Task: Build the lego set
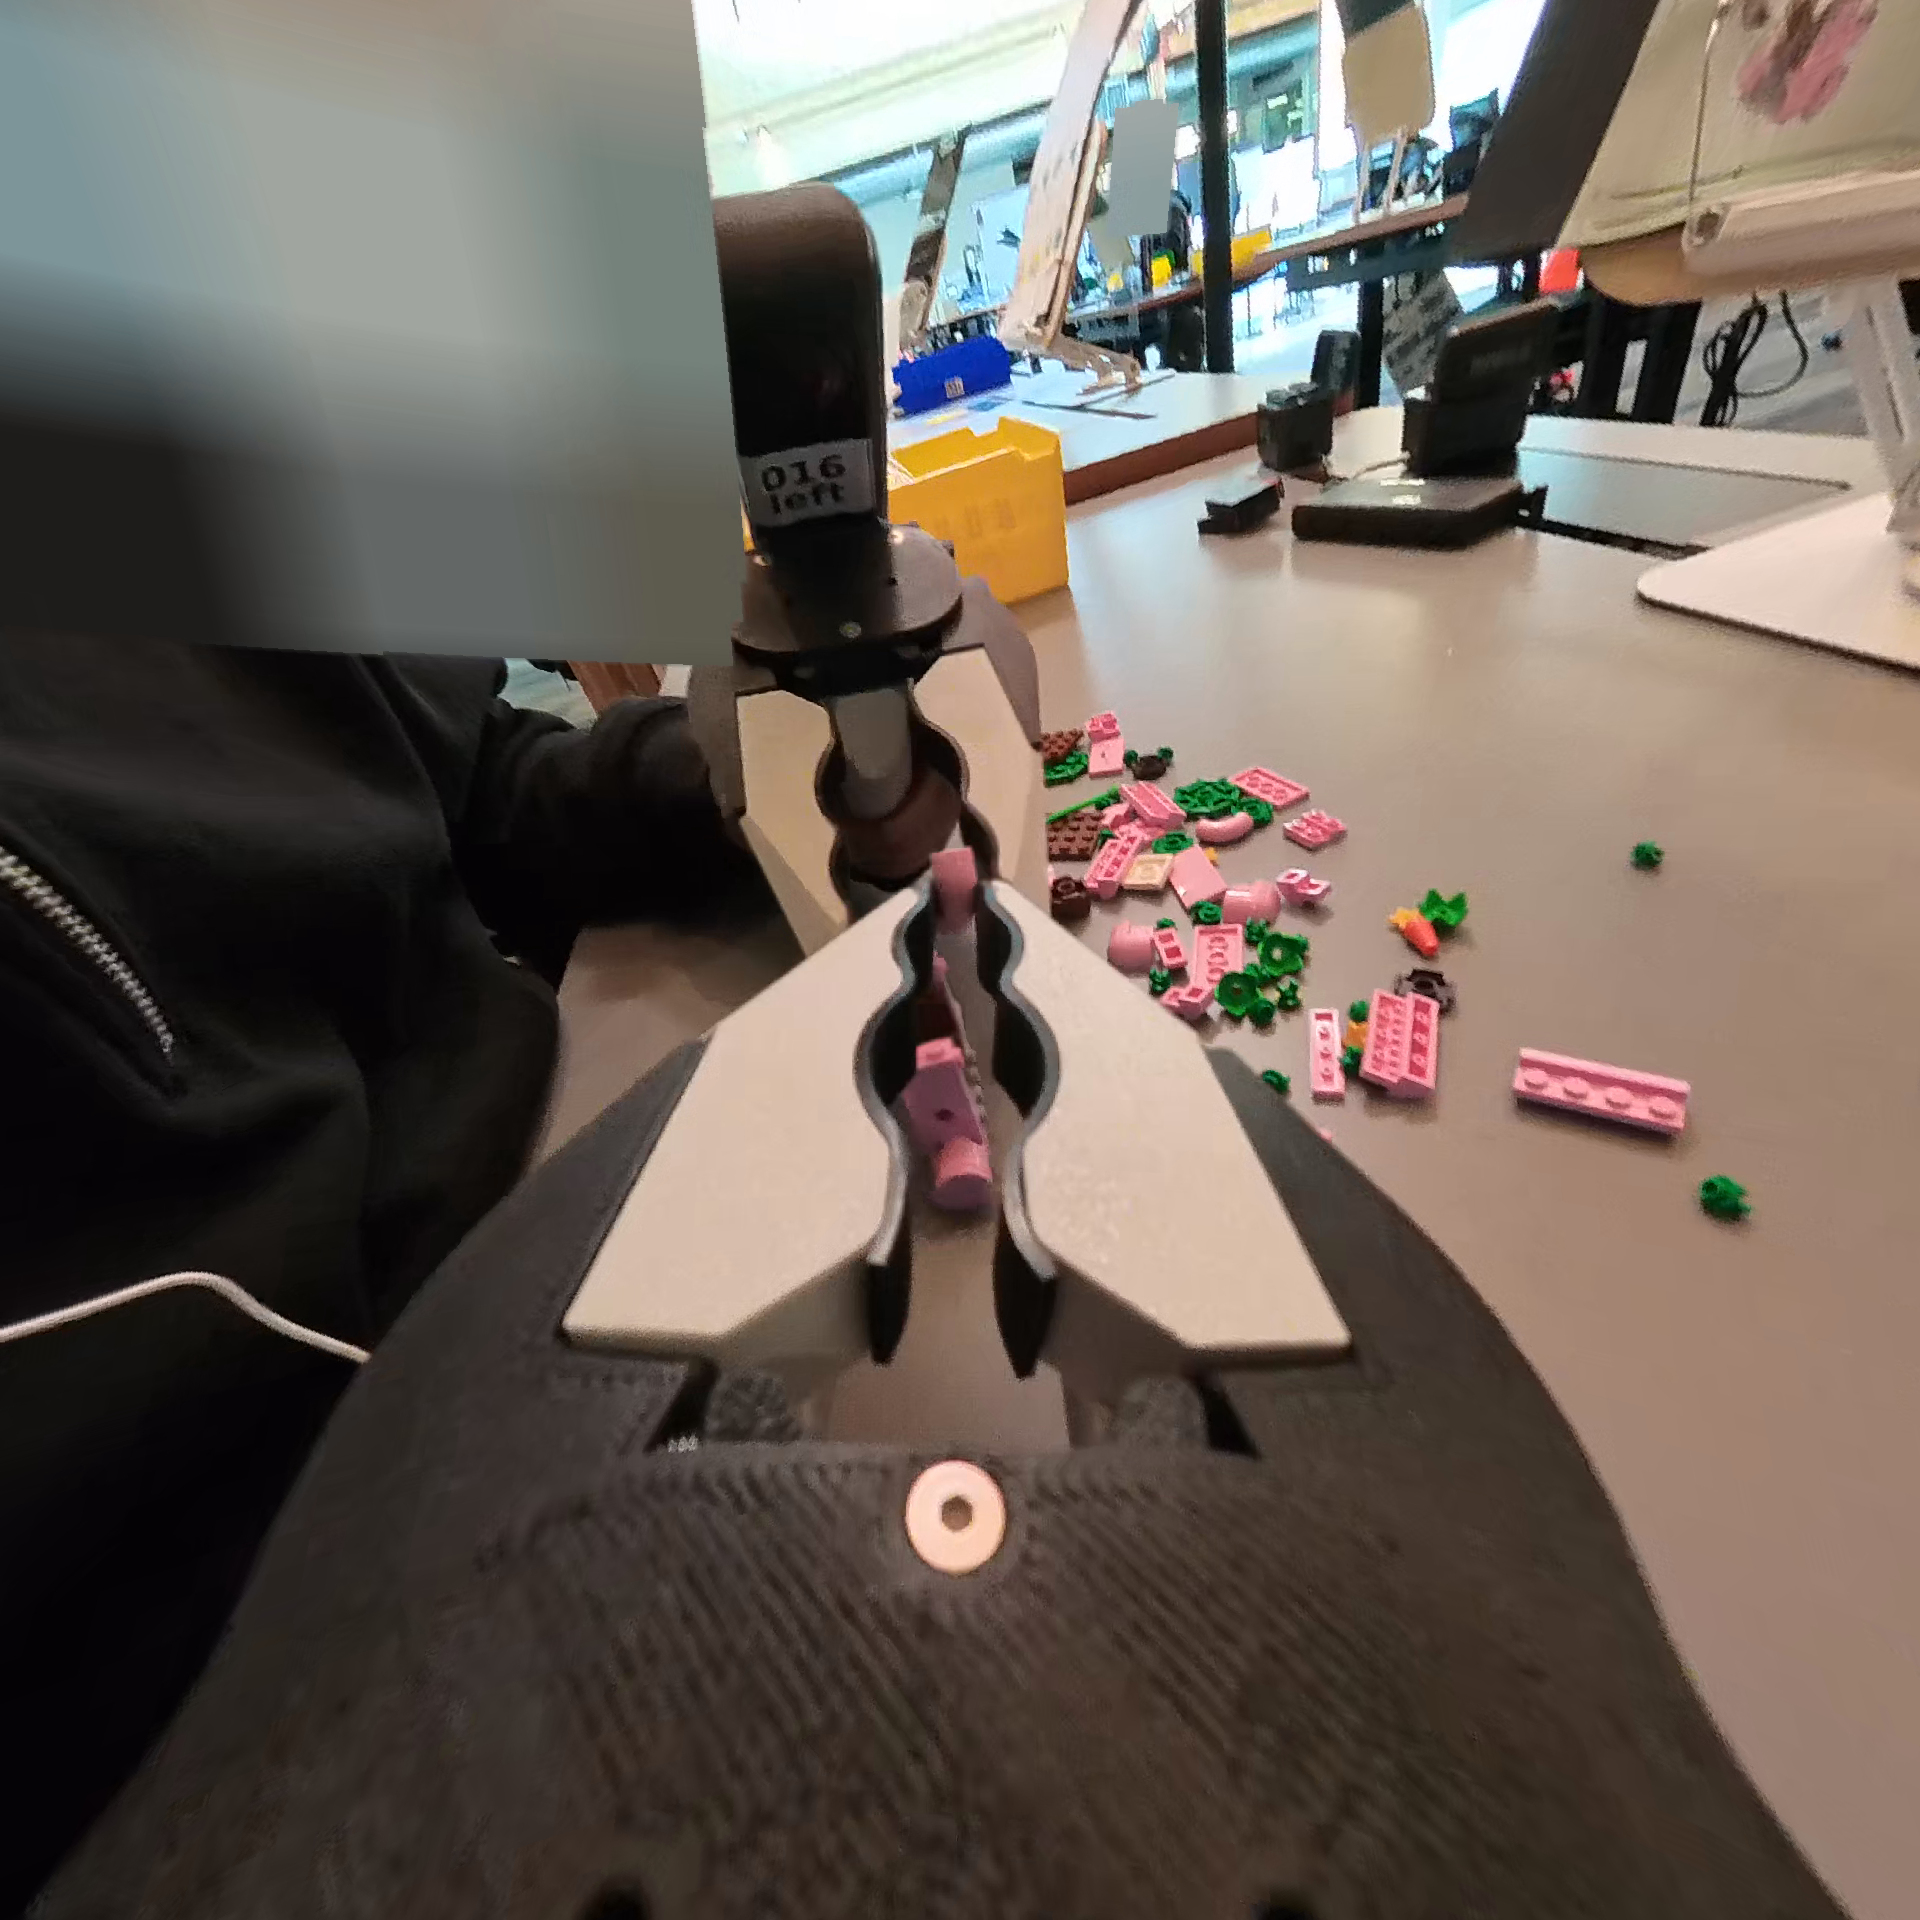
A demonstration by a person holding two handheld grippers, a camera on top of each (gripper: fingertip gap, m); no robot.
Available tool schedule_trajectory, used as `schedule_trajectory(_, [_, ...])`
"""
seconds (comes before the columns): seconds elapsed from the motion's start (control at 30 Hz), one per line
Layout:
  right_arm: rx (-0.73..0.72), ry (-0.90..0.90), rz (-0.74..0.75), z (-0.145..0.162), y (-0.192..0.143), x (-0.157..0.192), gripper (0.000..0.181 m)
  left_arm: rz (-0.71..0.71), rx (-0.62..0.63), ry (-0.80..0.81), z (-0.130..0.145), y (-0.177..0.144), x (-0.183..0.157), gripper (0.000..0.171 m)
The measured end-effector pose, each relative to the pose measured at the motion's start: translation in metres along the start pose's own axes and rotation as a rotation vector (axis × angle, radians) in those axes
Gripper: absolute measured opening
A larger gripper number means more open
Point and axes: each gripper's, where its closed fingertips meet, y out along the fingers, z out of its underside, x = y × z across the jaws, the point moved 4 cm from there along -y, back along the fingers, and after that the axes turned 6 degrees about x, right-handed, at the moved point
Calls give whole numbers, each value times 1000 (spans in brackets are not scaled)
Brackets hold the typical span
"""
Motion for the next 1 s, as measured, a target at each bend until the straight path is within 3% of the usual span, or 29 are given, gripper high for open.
schedule_trajectory(0.5, [-69,-21,-73,-5,12,16,5,49,-38,-6,-4,4,-9,27])
schedule_trajectory(0.77, [-78,-18,-79,-4,15,17,5,132,-118,-54,-10,-5,-11,0])
schedule_trajectory(0.9, [-71,-16,-88,-3,17,17,5,132,-118,-74,-10,-5,-9,0])
schedule_trajectory(1.0, [-74,-12,-85,-3,17,16,5,147,-106,-70,-9,0,-12,19])
